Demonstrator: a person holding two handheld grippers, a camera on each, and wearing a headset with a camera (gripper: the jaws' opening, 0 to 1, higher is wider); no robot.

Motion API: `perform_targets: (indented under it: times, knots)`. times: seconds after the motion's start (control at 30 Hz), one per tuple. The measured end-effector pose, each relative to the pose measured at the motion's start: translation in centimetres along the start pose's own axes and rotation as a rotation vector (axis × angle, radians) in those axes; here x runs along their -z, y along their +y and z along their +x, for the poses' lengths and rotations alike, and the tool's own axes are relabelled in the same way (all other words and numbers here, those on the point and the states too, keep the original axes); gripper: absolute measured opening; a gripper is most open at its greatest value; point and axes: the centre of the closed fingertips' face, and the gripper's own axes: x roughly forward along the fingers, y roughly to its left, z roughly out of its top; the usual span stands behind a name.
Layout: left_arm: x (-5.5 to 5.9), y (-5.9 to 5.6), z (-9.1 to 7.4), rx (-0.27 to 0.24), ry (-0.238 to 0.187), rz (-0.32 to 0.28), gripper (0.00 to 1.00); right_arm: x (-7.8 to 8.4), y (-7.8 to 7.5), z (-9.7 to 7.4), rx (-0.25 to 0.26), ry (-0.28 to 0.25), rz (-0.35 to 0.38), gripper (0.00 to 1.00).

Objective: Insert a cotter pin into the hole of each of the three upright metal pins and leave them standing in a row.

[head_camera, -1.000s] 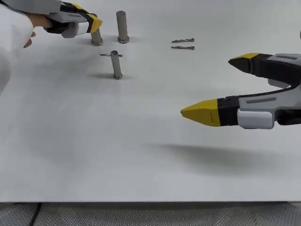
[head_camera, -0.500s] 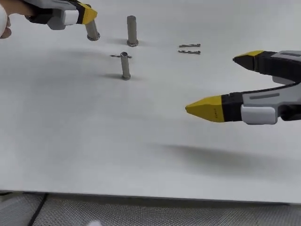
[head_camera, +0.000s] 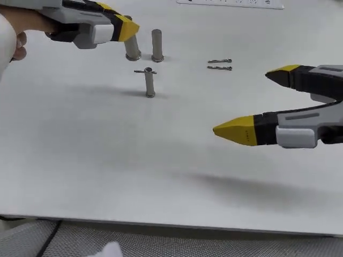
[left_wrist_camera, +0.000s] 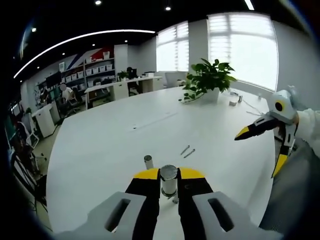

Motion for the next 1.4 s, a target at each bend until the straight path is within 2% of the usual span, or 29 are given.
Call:
perform_targets:
  times: [0.07,0.13,0.23,0.63,0.77,0.87,1.07,1.23,1.3,1.4]
  knots:
    - [0.1,-1.2,0.1,0.017,0.007,0.015,0.09,0.0,-0.3,0.0,0.0,-0.003,0.0,0.93]
    - [0.3,-1.9,0.2,0.022,0.018,0.023,0.09,0.0,-0.4,0.0,0.002,-0.008,0.002,0.93]
    - [1.2,-3.1,0.4,0.021,0.041,0.037,0.09,0.0,-0.4,-0.1,-0.002,-0.011,0.009,0.93]
    - [4.4,-6.2,1.8,0.03,0.09,-0.007,0.09,0.3,-0.6,-0.5,0.012,-0.021,0.023,0.93]
    - [5.6,-6.7,2.6,0.031,0.119,-0.026,0.09,0.5,-0.5,-0.7,0.01,-0.024,0.04,0.93]
    - [6.3,-7.0,3.1,0.029,0.129,-0.055,0.09,0.7,-0.5,-0.8,0.011,-0.023,0.049,0.93]
    - [7.6,-7.4,3.9,0.02,0.15,-0.07,0.09,1.0,-0.6,-1.0,0.009,-0.018,0.049,0.92]
    - [8.3,-7.5,4.1,0.011,0.169,-0.104,0.09,1.1,-0.5,-1.0,0.006,-0.015,0.057,0.92]
    - [8.5,-7.6,4.1,0.007,0.172,-0.088,0.09,1.1,-0.5,-0.9,0.005,-0.015,0.059,0.92]
    - [8.4,-7.6,4.1,0.003,0.158,-0.103,0.09,1.3,-0.5,-0.9,0.005,-0.01,0.057,0.91]
